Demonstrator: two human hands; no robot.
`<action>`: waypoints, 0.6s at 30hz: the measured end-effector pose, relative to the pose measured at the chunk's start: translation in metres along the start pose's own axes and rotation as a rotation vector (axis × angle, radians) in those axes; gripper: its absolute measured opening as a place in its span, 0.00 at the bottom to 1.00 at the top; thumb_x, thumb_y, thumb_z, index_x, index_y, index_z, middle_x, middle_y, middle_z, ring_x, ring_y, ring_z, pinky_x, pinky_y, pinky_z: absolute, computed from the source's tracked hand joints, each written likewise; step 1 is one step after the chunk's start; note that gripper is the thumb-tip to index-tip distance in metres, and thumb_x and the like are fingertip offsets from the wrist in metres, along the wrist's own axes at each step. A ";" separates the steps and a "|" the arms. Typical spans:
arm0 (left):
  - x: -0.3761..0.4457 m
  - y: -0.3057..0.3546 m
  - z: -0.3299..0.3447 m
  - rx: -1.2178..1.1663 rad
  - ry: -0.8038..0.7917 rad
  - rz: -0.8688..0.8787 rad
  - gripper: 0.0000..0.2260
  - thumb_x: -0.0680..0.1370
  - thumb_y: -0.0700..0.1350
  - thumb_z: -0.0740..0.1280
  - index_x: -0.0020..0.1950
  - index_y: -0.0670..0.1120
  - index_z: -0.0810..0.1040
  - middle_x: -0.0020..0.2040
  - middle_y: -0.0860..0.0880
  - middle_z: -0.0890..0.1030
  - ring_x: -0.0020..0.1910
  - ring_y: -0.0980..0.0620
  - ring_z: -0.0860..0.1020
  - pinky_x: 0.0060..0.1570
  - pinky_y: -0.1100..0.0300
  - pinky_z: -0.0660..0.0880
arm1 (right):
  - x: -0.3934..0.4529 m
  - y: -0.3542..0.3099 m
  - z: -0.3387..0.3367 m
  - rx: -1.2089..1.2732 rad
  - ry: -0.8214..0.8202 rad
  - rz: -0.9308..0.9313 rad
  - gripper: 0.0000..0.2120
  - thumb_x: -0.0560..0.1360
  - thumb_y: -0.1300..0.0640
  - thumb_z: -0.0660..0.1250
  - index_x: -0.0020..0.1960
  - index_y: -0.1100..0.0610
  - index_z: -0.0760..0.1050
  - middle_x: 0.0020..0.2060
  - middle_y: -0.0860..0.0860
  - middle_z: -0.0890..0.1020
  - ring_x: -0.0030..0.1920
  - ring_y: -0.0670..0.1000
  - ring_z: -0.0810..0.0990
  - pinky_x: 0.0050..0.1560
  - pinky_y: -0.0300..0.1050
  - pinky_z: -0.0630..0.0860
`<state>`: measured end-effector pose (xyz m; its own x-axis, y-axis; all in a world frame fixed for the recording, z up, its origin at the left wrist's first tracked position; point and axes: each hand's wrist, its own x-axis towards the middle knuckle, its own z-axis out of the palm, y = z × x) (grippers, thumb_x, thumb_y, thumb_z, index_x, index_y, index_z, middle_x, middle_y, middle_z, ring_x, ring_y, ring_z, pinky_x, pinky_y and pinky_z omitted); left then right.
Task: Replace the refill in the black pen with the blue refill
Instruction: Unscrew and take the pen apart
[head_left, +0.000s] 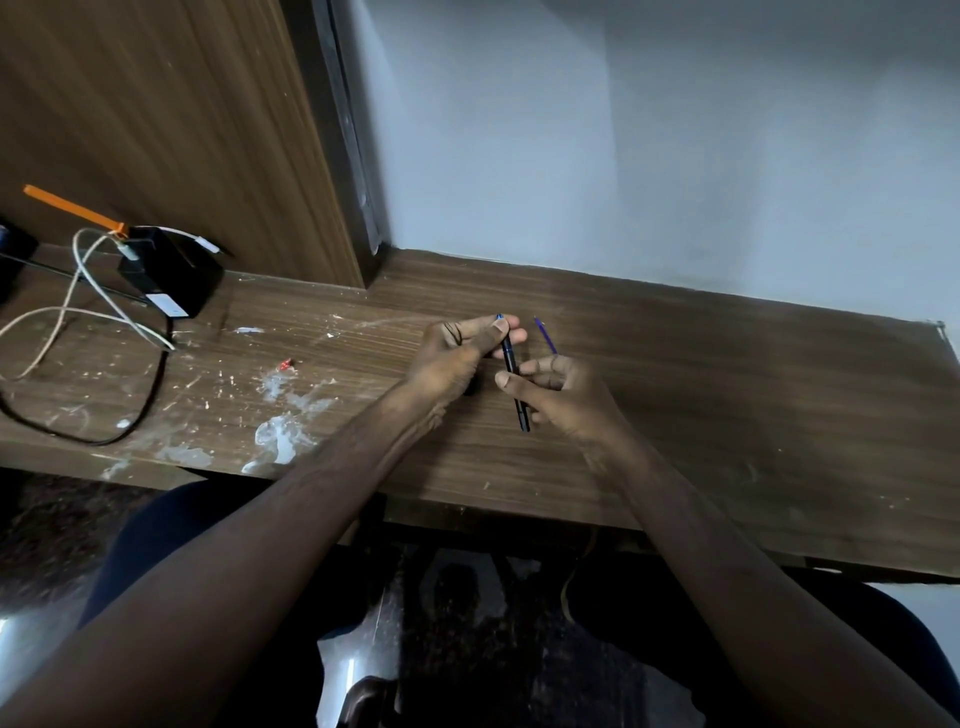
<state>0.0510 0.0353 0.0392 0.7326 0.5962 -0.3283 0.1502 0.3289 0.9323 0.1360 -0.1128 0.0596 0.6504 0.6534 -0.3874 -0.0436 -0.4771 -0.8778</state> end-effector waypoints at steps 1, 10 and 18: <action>0.000 0.000 0.000 -0.008 0.001 -0.003 0.07 0.83 0.45 0.70 0.57 0.47 0.88 0.47 0.53 0.91 0.43 0.64 0.85 0.41 0.73 0.76 | -0.001 -0.002 0.000 0.008 -0.042 0.014 0.15 0.79 0.46 0.74 0.60 0.54 0.84 0.51 0.50 0.89 0.56 0.49 0.88 0.60 0.54 0.85; -0.006 0.003 0.005 -0.060 0.007 -0.029 0.10 0.84 0.42 0.69 0.61 0.38 0.85 0.43 0.53 0.90 0.40 0.63 0.86 0.34 0.74 0.76 | 0.003 0.005 0.003 -0.007 0.081 -0.011 0.10 0.74 0.43 0.78 0.47 0.47 0.84 0.46 0.45 0.88 0.48 0.45 0.86 0.54 0.50 0.82; -0.005 0.006 0.003 -0.075 -0.002 -0.031 0.06 0.83 0.44 0.71 0.56 0.46 0.88 0.48 0.51 0.91 0.50 0.59 0.88 0.46 0.70 0.80 | 0.006 0.008 0.005 0.028 0.067 -0.040 0.07 0.78 0.47 0.75 0.48 0.50 0.86 0.42 0.45 0.88 0.44 0.43 0.84 0.50 0.46 0.80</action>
<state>0.0503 0.0325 0.0468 0.7299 0.5833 -0.3564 0.1230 0.4008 0.9079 0.1357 -0.1100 0.0487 0.7014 0.6301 -0.3331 -0.0375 -0.4341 -0.9001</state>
